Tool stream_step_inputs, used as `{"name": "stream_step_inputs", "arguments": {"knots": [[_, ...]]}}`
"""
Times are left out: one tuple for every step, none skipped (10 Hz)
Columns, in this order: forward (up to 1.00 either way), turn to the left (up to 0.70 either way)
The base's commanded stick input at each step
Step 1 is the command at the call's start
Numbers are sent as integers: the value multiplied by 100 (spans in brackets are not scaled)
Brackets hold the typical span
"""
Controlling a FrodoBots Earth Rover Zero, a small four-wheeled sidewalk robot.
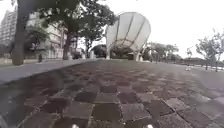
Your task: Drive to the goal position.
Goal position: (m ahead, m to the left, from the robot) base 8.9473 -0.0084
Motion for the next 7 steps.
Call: {"name": "stream_step_inputs", "arguments": {"knots": [[100, 0], [100, 0], [100, 0], [100, 0], [100, 0], [100, 0], [100, 0]]}}
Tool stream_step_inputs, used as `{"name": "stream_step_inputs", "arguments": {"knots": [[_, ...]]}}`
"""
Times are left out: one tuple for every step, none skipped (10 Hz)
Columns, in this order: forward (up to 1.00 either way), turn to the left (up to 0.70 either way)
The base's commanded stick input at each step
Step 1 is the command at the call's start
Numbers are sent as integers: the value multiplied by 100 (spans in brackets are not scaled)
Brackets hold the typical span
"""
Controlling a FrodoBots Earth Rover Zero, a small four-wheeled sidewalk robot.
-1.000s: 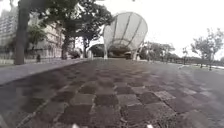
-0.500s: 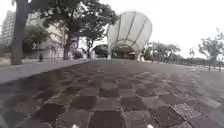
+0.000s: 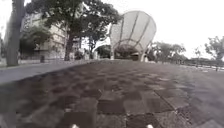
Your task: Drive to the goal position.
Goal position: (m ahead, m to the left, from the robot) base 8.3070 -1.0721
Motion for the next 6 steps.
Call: {"name": "stream_step_inputs", "arguments": {"knots": [[100, 0], [100, 0], [100, 0], [100, 0], [100, 0], [100, 0]]}}
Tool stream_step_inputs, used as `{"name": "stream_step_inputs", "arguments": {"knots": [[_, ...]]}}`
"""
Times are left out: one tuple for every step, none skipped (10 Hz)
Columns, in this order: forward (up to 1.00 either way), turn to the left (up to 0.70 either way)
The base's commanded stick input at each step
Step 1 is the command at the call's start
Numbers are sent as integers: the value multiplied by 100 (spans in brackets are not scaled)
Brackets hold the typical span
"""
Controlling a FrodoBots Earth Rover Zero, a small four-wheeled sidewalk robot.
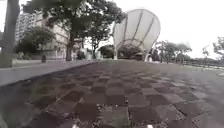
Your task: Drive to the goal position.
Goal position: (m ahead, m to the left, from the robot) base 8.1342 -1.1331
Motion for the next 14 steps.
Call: {"name": "stream_step_inputs", "arguments": {"knots": [[100, 0], [100, 0], [100, 0], [100, 0], [100, 0], [100, 0], [100, 0], [100, 0], [100, 0], [100, 0], [100, -29], [100, -40], [100, -40], [100, -40]]}}
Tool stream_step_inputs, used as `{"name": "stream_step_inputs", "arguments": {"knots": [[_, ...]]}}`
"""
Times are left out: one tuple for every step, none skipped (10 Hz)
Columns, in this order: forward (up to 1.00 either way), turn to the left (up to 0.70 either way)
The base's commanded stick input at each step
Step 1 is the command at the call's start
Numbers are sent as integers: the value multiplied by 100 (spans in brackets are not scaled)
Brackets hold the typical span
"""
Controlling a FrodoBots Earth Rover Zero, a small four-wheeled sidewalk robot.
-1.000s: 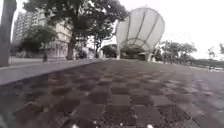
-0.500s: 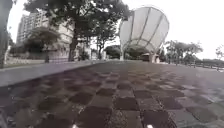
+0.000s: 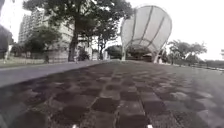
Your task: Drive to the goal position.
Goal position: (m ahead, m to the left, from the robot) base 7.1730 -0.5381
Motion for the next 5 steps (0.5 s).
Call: {"name": "stream_step_inputs", "arguments": {"knots": [[100, -40], [100, -40], [100, -40], [100, -40], [100, -40]]}}
